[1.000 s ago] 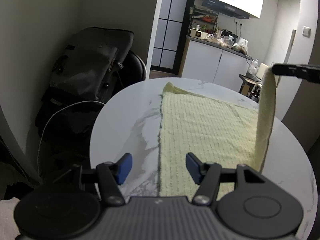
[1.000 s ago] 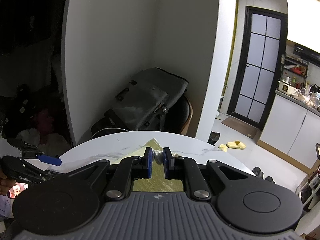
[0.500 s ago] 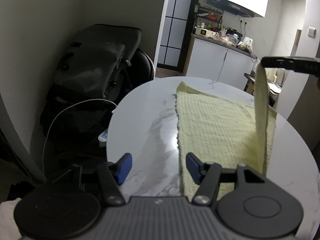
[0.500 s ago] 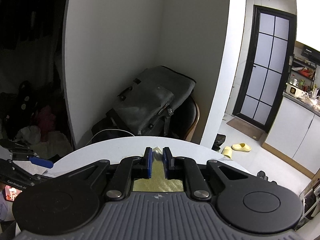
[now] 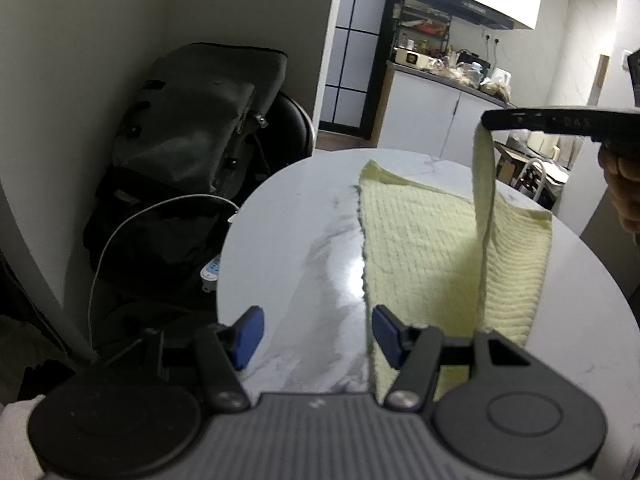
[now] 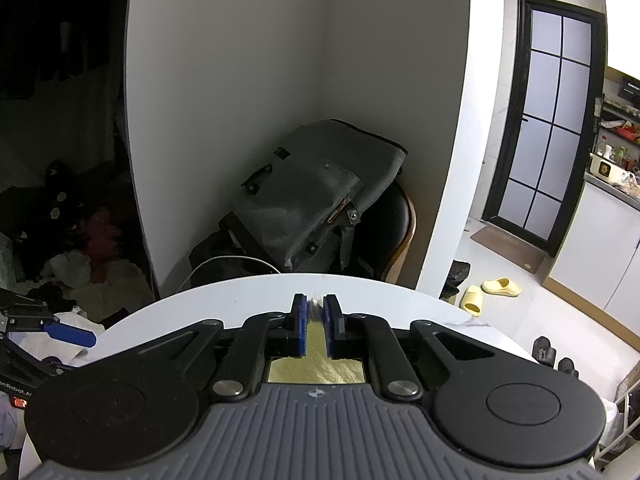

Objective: Fold towel
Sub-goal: 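Lower the corner onto the opposite corner and open the right gripper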

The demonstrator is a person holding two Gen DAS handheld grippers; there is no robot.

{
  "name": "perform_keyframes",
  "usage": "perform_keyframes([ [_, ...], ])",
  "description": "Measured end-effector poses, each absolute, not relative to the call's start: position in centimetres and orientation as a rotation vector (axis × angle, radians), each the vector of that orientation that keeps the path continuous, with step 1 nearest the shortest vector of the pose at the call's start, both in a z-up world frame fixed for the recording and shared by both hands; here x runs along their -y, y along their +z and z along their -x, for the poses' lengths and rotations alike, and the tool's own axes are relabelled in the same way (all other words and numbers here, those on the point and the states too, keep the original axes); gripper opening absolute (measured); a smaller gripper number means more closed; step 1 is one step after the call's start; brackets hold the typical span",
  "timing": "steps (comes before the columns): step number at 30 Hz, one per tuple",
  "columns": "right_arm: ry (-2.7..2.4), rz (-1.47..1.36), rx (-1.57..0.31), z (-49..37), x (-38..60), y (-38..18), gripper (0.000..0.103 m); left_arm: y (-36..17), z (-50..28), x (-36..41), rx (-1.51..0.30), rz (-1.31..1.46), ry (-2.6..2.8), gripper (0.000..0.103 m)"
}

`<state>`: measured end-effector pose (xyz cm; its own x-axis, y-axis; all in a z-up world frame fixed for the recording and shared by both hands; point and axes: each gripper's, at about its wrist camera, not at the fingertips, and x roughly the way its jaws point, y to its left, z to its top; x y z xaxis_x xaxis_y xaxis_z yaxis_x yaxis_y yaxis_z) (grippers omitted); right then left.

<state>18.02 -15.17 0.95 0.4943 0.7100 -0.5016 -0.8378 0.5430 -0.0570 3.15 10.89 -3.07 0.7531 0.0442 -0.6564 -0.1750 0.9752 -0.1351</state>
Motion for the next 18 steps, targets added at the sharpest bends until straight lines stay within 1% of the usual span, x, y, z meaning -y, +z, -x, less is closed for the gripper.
perform_keyframes([
  [18, 0.977, 0.347, -0.466, -19.2, 12.6, 0.1, 0.010, -3.1, -3.7, -11.5, -0.722, 0.182, 0.123, 0.063],
])
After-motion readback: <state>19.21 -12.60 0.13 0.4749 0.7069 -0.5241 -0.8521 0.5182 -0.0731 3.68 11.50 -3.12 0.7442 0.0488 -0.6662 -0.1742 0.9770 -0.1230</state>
